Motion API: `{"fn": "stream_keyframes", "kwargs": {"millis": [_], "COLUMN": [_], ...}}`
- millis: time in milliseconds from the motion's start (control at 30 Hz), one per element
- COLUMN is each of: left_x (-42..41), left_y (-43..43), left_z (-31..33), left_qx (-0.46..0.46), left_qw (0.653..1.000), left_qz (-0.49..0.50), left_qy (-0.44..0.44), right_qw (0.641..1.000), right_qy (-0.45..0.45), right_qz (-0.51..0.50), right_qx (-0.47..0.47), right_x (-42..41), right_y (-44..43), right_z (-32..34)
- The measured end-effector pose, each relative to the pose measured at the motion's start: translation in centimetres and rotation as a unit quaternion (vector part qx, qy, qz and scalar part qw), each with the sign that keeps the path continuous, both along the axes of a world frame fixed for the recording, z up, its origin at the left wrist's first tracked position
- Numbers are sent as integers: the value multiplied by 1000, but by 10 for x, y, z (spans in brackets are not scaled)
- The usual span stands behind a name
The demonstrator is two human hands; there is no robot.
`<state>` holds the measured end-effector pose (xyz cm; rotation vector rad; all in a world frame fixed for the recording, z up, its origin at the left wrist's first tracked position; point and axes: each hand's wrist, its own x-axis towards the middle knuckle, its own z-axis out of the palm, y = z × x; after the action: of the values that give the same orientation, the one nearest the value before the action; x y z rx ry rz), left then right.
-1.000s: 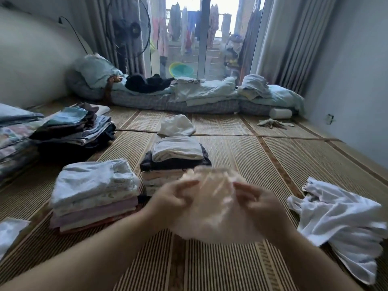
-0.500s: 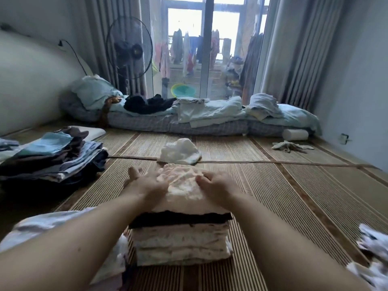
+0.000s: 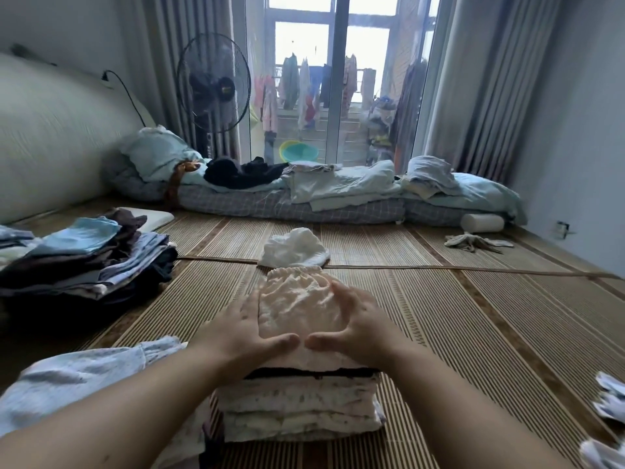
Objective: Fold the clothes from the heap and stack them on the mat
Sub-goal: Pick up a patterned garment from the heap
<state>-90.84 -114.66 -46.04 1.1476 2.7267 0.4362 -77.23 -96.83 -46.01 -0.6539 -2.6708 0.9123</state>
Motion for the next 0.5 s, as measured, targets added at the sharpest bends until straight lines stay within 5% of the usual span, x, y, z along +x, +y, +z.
{"fn": "stream_keyframes", "kwargs": {"millis": [233,500], "left_x": [26,173], "left_y": [-6,40], "left_z": [21,1], "left_qx": [15,4], "left_qw": [999,968], "left_qz": [-17,-229], "left_qy": [43,99], "right_qw": [997,988], "right_qy": [-31,-75], "right_qz": [-30,-130], "right_qx": [65,29], "right_x": [30,221], "right_y": [-12,-8], "right_z": [26,3]}}
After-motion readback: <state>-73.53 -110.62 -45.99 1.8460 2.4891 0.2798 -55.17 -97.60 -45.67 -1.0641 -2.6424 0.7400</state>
